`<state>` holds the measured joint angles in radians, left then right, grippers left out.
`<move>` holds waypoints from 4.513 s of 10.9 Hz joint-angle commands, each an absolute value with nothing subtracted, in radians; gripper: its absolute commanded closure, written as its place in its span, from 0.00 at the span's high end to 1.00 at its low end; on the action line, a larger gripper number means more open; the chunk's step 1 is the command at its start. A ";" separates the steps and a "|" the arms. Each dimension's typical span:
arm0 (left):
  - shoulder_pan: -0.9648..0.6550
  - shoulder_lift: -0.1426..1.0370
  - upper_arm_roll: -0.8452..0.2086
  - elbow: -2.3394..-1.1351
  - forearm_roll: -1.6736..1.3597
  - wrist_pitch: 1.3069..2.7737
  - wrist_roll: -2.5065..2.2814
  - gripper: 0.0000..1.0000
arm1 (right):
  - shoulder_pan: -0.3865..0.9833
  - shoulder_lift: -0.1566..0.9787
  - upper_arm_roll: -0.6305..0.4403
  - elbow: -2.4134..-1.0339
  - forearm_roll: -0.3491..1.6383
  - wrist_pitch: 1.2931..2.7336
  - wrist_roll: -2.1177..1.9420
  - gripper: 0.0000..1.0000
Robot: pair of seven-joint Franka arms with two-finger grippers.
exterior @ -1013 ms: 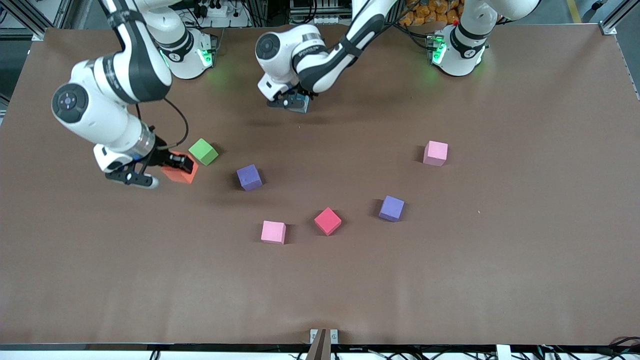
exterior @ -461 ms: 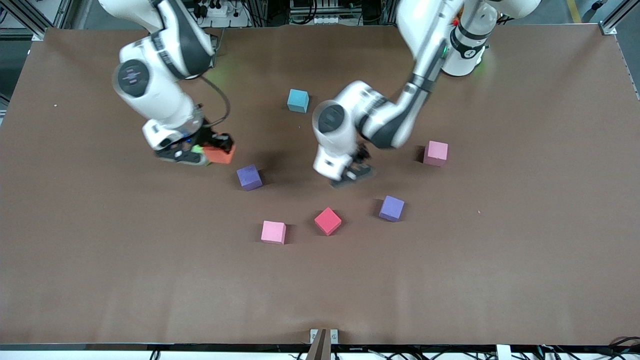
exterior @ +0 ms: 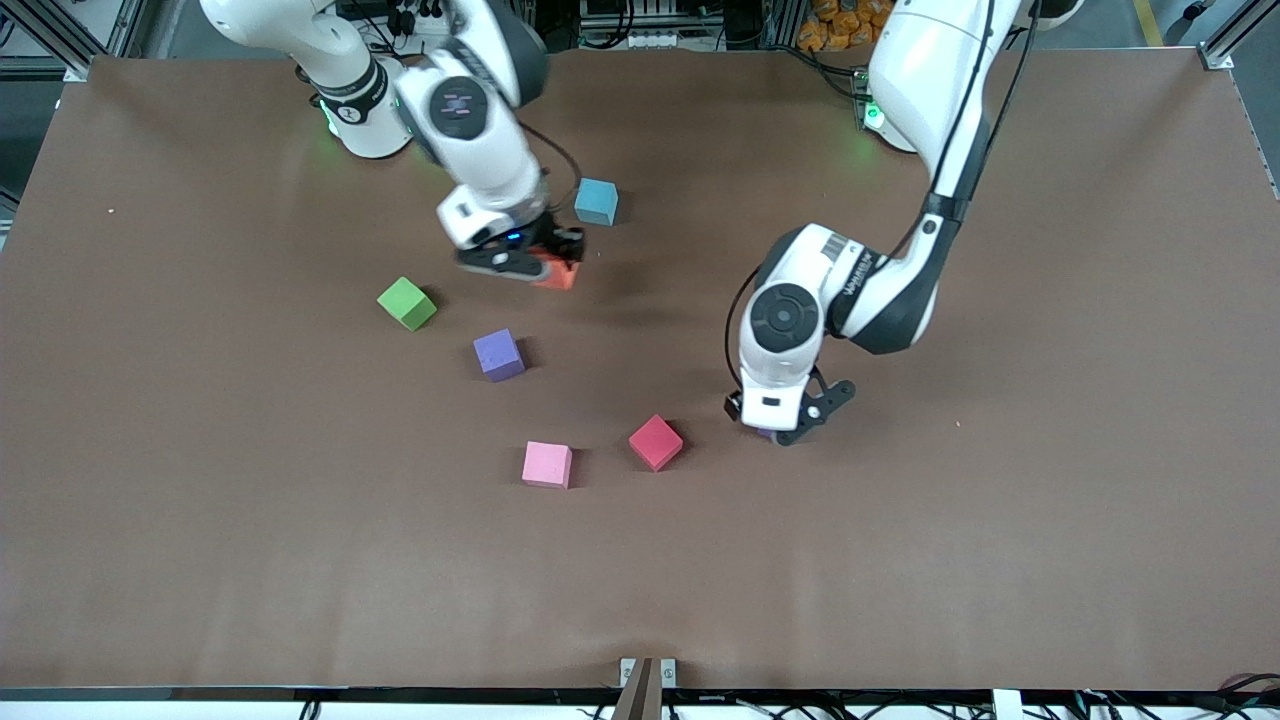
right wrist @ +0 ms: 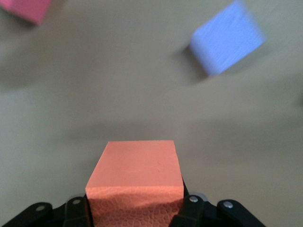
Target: Arrange blocks into number 1
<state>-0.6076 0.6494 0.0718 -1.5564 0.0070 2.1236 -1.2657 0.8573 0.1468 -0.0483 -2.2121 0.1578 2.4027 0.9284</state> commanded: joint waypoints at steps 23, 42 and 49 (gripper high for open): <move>-0.604 0.692 0.061 -1.571 0.018 2.162 -1.448 0.00 | 0.986 0.324 0.020 -2.276 0.158 2.503 0.999 0.60; -1.000 0.811 -0.132 -1.463 0.050 2.191 -0.903 0.00 | 0.385 0.133 0.029 -2.292 0.141 2.387 0.163 1.00; -1.006 0.808 -0.133 -1.468 0.083 2.191 -0.991 1.00 | 0.405 0.182 0.032 -2.281 0.144 2.460 0.161 1.00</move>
